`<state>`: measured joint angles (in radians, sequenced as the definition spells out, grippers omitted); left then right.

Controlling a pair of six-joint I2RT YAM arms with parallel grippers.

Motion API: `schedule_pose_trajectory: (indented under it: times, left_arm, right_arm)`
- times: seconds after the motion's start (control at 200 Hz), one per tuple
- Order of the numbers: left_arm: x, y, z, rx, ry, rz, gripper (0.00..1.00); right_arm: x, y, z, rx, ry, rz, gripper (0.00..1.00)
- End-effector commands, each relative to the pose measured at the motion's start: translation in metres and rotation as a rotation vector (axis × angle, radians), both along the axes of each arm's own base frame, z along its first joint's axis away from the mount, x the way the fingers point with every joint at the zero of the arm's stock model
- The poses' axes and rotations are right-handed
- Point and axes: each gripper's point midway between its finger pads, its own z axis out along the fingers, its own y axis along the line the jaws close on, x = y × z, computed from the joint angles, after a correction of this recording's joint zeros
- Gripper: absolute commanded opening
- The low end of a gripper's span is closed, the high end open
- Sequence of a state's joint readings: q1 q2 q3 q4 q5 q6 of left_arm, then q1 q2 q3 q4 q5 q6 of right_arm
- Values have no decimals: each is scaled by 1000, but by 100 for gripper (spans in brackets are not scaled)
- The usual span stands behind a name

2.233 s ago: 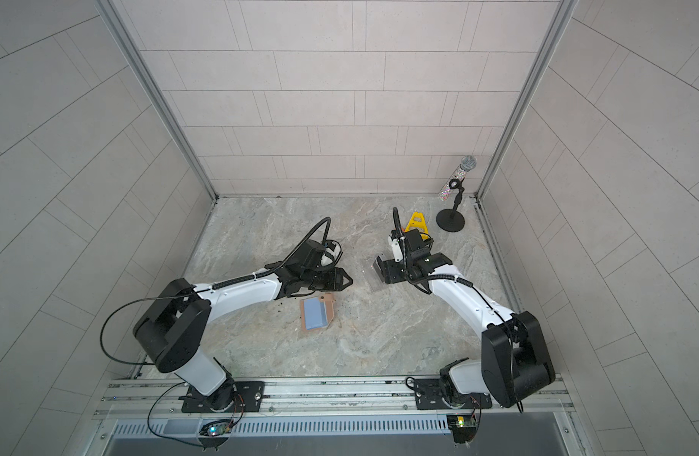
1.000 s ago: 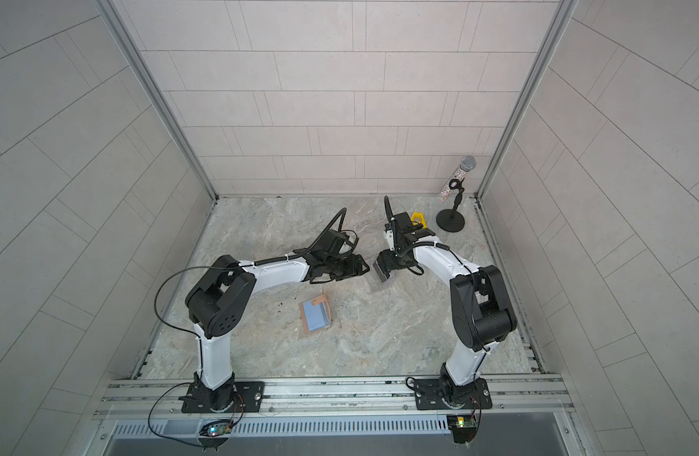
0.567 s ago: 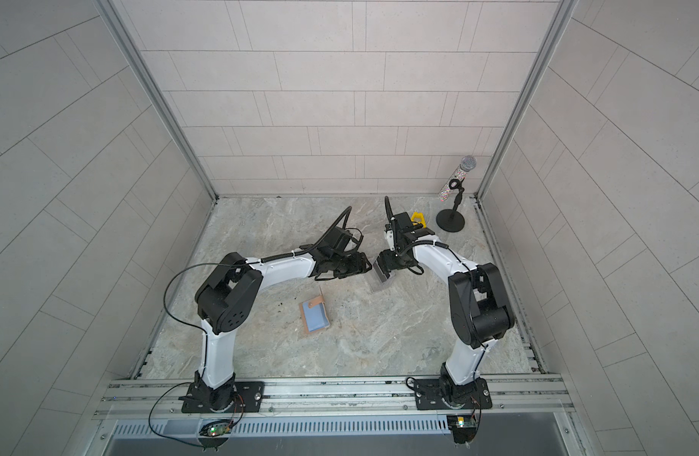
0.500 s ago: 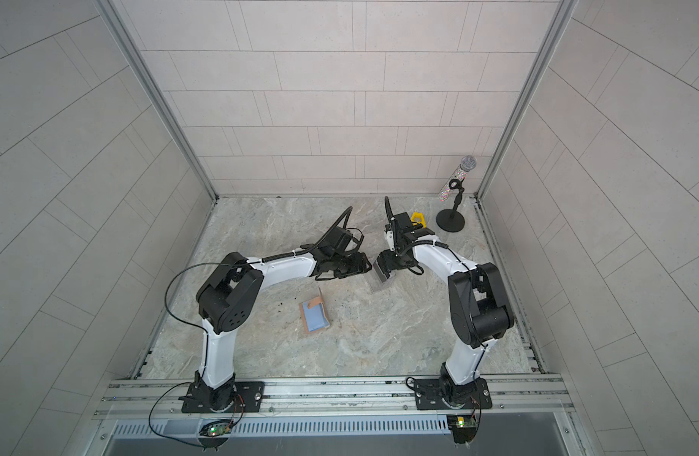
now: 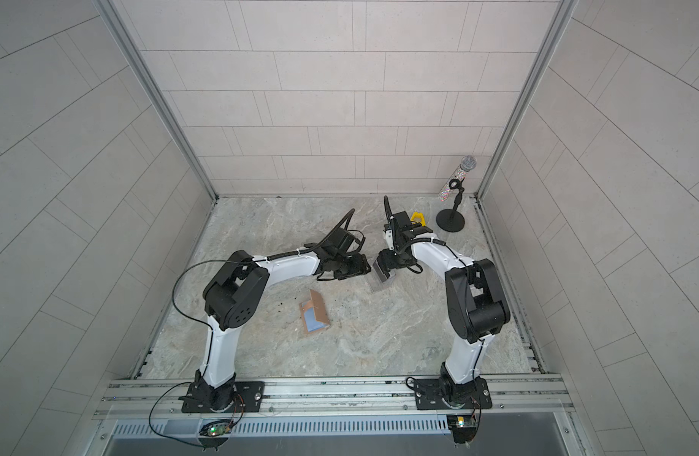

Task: Insert credit cards into a card holder
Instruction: Pick up the credit card from the storage box.

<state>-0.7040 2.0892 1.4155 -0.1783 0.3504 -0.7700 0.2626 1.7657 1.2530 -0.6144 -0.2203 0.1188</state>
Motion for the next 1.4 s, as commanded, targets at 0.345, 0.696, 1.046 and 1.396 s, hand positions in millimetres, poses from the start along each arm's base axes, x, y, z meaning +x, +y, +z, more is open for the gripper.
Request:
schedule_pose_trajectory:
  times: [0.345, 0.696, 1.046, 1.396]
  left_arm:
    - [0, -1, -9, 37, 10, -1, 69]
    - [-4, 7, -17, 68, 16, 10, 64]
    - [-5, 9, -18, 74, 17, 10, 61]
    - [-7, 12, -20, 78, 19, 14, 61]
  right_arm:
    - [1, -8, -7, -54, 28, 2, 66]
    - [2, -13, -4, -84, 24, -3, 62]
    - [3, -18, 6, -127, 9, -1, 59]
    - [0, -13, 13, -136, 6, 23, 53]
